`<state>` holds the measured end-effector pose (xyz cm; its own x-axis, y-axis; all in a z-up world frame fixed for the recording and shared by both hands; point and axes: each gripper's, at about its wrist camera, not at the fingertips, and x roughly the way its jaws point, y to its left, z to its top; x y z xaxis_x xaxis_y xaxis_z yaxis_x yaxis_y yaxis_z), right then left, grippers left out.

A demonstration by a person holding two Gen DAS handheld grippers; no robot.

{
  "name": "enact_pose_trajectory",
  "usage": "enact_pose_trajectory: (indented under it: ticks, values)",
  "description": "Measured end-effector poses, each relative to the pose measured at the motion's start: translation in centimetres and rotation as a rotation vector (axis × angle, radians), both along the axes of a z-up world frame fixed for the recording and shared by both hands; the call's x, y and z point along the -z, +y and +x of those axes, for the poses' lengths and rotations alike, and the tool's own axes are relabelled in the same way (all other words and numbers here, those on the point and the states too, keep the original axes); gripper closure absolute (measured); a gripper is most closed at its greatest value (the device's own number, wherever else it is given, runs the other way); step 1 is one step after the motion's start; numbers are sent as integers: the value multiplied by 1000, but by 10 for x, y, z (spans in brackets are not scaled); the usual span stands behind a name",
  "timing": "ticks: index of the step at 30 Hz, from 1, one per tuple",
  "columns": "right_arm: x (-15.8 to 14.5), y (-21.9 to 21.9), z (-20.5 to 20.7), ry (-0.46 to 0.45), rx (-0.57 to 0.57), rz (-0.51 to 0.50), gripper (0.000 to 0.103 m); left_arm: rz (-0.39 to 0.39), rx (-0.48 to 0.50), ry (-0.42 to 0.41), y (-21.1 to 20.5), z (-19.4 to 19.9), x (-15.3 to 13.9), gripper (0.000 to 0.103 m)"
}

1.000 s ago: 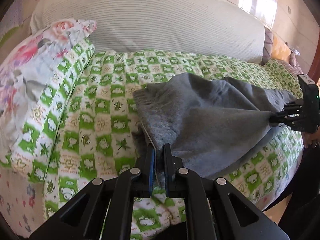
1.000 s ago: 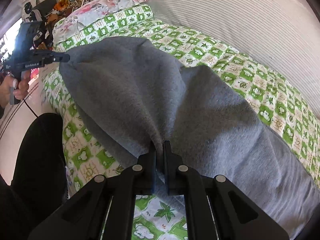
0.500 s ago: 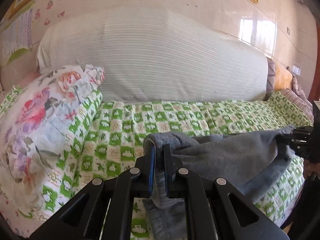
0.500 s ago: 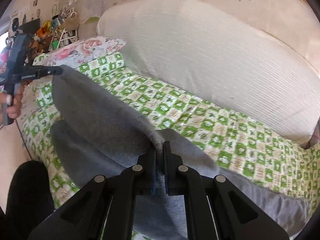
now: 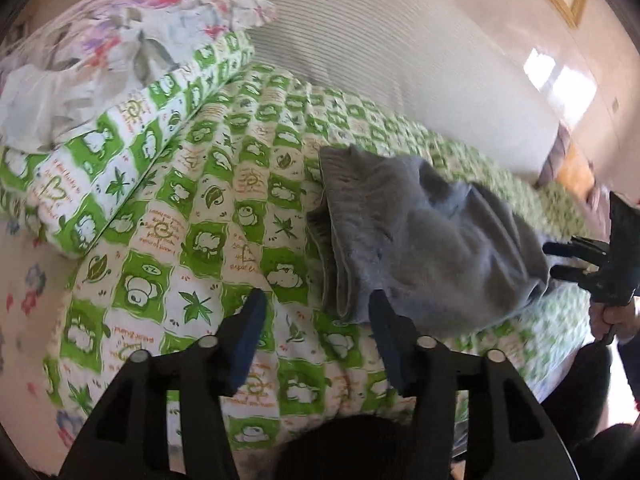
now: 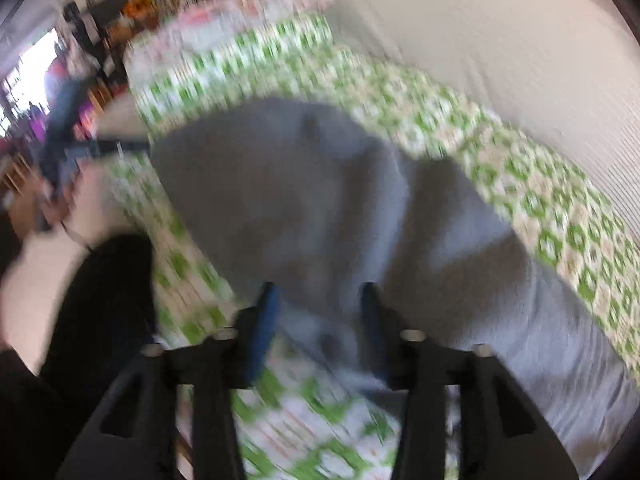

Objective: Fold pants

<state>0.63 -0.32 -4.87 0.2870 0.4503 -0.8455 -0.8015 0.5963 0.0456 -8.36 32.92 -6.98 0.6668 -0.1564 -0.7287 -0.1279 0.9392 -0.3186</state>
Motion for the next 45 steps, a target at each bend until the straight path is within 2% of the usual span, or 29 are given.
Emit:
enact_pose_trajectory:
  ticks: [1,3,6,10,15,18,23,27,29,30,31,32,33,34,38,39,42,43,45]
  values:
    - [-10,8,5,-4,-2,38,47,-21,-12,-2,-1,1,0,37]
    - [-23,30,19,9,-5,92,47,-96,-32,8,-1,5,4,34]
    - [-27,67,35,20,-11,132,47,-155,-72,39,-5,18,16,34]
    - [-19,128,64,77,-31,135,47,-262,-118,74,-6,29,34,34]
    - [-7,179,93,146,-69,139,47,-294,-137,104,-10,35,42,34]
    - [7,210,112,186,-98,108,47,-323,-145,110,-12,39,46,34]
    - [38,256,128,225,-162,1,47,-348,-174,133,-14,51,53,33]
    - [69,278,135,296,-237,-137,47,-369,-215,136,-18,55,60,33]
    - [85,281,132,311,-271,-211,49,-359,-243,132,-22,55,62,36]
    - [90,281,128,313,-294,-227,59,-346,-254,133,-24,54,62,50]
    - [92,280,120,287,-327,-240,68,-337,-256,132,-26,53,61,67]
    - [90,280,115,265,-343,-243,85,-356,-248,124,-27,52,60,71]
    - [87,279,113,259,-343,-238,90,-377,-250,106,-26,49,55,75]
    - [80,279,112,256,-338,-217,91,-376,-250,84,-26,45,47,77]
    - [34,291,108,200,-327,-62,92,-270,-258,-43,-33,24,-7,77]
    - [24,296,108,177,-321,-19,93,-255,-268,-51,-33,21,-11,78]
    - [20,316,106,152,-279,50,95,-213,-330,-7,-26,17,2,78]
    - [29,323,104,150,-270,48,95,-217,-341,18,-21,16,11,78]
    - [55,334,104,180,-258,26,95,-277,-361,89,-10,17,39,78]
